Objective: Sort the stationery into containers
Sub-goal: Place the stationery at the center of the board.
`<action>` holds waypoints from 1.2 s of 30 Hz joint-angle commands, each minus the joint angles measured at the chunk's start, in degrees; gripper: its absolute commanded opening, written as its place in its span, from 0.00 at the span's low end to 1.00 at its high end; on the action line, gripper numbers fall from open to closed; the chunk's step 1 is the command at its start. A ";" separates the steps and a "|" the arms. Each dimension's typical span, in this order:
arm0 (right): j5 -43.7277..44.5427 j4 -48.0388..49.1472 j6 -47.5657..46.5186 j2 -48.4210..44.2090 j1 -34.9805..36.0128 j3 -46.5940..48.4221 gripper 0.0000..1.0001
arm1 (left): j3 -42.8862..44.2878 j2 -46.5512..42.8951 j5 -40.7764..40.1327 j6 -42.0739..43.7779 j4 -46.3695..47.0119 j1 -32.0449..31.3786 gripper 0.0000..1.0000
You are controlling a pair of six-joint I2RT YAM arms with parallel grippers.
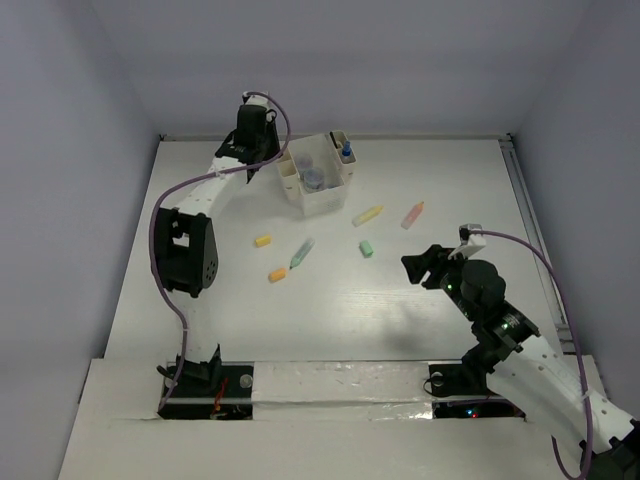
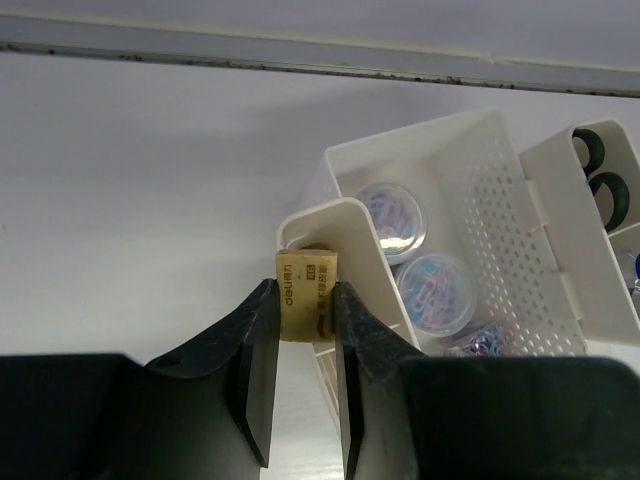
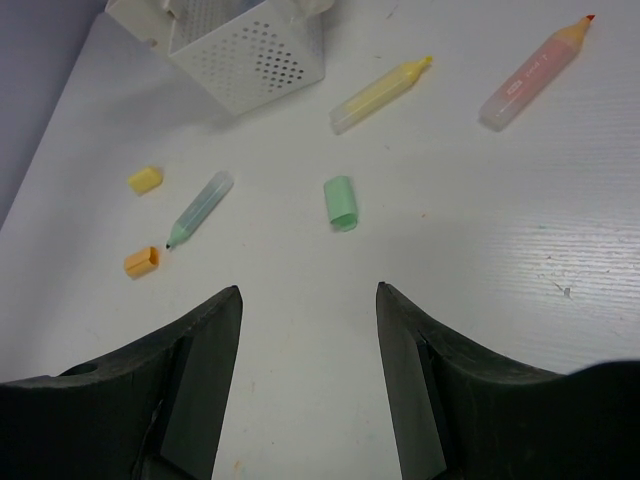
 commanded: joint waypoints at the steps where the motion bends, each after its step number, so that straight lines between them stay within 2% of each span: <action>1: -1.01 3.08 -0.75 -0.10 0.01 -0.31 0.62 | 0.68 -1.77 0.98 0.29 3.43 -0.13 0.00; 13: -1.01 3.69 -0.93 0.43 0.01 -0.31 0.62 | 1.73 1.66 2.57 0.47 3.08 -0.13 0.02; 16: -1.01 3.69 -0.93 0.61 0.01 -0.40 0.62 | 2.44 2.28 3.52 0.47 2.90 -0.13 0.06; 24: -0.92 3.96 -0.93 0.96 0.01 -0.40 0.62 | 4.28 3.16 4.32 1.00 2.20 -0.66 0.30; 31: -1.01 3.96 -1.10 1.22 0.01 -0.40 0.62 | 4.46 2.81 4.24 1.35 1.94 -0.66 0.38; 36: -1.27 4.22 -1.37 1.57 0.01 -0.40 0.62 | 4.37 0.79 3.89 1.26 1.76 -0.66 0.51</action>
